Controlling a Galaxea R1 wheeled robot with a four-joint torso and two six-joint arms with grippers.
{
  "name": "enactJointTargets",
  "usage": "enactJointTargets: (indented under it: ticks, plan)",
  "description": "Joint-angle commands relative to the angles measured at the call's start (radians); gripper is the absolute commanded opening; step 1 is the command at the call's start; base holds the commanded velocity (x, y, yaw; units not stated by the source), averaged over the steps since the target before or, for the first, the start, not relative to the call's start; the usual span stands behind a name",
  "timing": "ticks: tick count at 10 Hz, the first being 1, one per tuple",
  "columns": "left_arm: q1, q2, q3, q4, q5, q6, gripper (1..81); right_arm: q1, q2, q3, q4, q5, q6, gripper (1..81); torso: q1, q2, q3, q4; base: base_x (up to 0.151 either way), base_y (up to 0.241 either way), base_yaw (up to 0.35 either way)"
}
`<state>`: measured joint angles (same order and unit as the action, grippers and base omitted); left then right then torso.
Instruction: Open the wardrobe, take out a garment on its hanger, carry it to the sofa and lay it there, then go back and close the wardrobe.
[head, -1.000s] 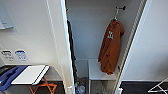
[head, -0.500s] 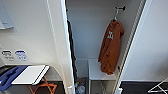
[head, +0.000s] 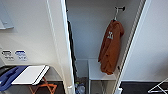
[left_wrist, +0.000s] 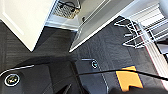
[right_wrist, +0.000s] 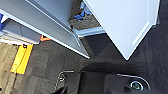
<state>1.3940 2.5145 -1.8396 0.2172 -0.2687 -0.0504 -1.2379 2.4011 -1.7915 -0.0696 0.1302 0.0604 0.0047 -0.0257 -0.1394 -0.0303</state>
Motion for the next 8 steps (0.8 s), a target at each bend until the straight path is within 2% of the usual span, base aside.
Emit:
enactJointTargets:
  ticks: [1, 6, 8]
  plan:
    - [0.007, 0.107, -0.149, -0.024, 0.025, -0.002, 81.1, -0.059, 0.127, -0.156, 0.013, -0.038, 0.036, 81.1, 0.000, 0.000, 0.000, 0.000, 0.000, 0.000, 0.000]
    - [0.061, 0.259, -0.376, -0.027, 0.036, -0.002, 81.1, -0.164, 0.307, -0.410, 0.011, -0.069, 0.035, 81.1, 0.000, -0.001, 0.001, 0.000, 0.000, 0.000, 0.000]
    - [0.076, 0.345, -0.504, -0.027, 0.036, -0.002, 81.1, -0.188, 0.347, -0.465, 0.008, -0.078, 0.035, 81.1, -0.001, -0.001, 0.001, 0.000, 0.000, 0.000, 0.000]
